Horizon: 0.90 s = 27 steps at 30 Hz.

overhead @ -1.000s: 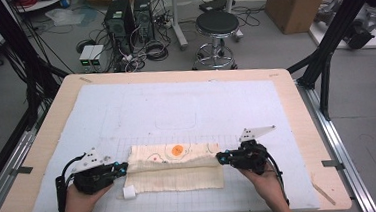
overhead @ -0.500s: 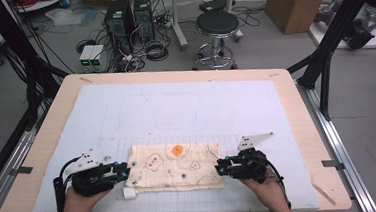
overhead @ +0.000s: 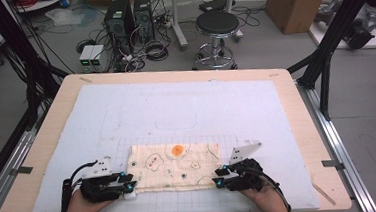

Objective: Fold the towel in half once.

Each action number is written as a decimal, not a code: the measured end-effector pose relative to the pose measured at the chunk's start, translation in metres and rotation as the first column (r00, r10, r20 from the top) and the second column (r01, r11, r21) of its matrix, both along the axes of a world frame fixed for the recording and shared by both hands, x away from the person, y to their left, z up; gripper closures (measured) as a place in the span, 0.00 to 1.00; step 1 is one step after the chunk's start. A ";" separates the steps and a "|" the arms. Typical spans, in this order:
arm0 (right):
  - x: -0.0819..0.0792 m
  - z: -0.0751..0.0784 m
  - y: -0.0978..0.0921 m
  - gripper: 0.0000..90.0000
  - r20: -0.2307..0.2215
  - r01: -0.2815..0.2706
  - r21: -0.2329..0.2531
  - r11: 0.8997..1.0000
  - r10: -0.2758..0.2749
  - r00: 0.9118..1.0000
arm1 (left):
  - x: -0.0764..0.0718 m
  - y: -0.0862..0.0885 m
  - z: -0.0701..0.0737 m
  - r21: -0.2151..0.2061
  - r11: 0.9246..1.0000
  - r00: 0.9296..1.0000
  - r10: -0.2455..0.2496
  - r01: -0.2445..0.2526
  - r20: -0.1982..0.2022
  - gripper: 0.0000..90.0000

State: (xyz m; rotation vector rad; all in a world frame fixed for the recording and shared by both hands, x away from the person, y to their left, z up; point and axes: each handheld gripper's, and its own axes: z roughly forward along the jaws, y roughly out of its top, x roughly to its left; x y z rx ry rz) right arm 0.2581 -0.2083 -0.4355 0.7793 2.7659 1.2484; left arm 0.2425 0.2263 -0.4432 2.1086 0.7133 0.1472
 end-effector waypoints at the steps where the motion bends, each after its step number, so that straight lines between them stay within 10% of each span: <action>1: 0.000 -0.001 0.000 0.73 0.008 -0.002 -0.008 1.000 0.002 1.000 | 0.000 0.000 0.000 -0.003 1.000 1.000 0.002 -0.002 0.000 0.76; 11: 0.000 0.000 -0.001 0.93 -0.007 -0.002 0.004 1.000 0.002 1.000 | 0.000 0.000 0.000 0.018 1.000 1.000 0.006 -0.007 0.012 0.93; 27: -0.004 0.014 -0.008 0.95 0.019 0.020 0.109 0.994 -0.023 1.000 | -0.002 0.007 0.008 -0.076 0.996 0.998 0.042 -0.040 0.035 0.95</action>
